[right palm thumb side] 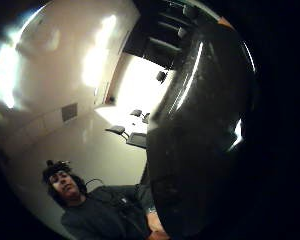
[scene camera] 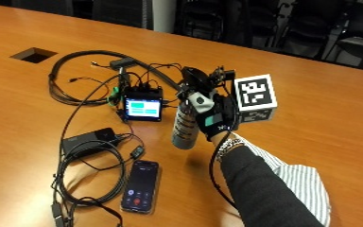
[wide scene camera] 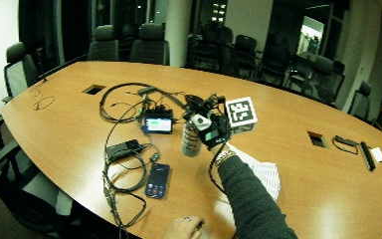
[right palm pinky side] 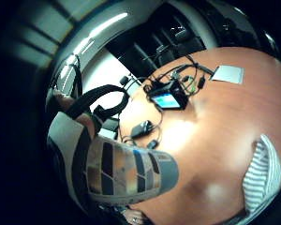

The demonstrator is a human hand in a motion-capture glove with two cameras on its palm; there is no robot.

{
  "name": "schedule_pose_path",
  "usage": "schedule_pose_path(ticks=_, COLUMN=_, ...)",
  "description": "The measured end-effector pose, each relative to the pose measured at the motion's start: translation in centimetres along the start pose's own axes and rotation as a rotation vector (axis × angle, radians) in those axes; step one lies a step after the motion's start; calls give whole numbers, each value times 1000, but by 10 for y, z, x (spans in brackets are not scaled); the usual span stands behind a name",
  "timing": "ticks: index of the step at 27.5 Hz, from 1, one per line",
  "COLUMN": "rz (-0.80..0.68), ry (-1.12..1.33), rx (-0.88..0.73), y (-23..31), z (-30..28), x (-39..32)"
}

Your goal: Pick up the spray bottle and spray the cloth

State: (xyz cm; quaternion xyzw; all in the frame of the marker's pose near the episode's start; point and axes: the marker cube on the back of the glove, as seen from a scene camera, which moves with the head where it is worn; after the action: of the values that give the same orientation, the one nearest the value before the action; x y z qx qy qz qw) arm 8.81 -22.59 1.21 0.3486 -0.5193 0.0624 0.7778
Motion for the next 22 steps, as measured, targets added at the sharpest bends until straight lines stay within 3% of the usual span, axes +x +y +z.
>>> schedule_pose_path(ticks=8, rz=53, ry=81, rx=59, y=17, z=-10, x=39)
schedule_pose_path(ticks=22, rz=-33, ry=29, rx=114, y=6, z=-29, x=-2)
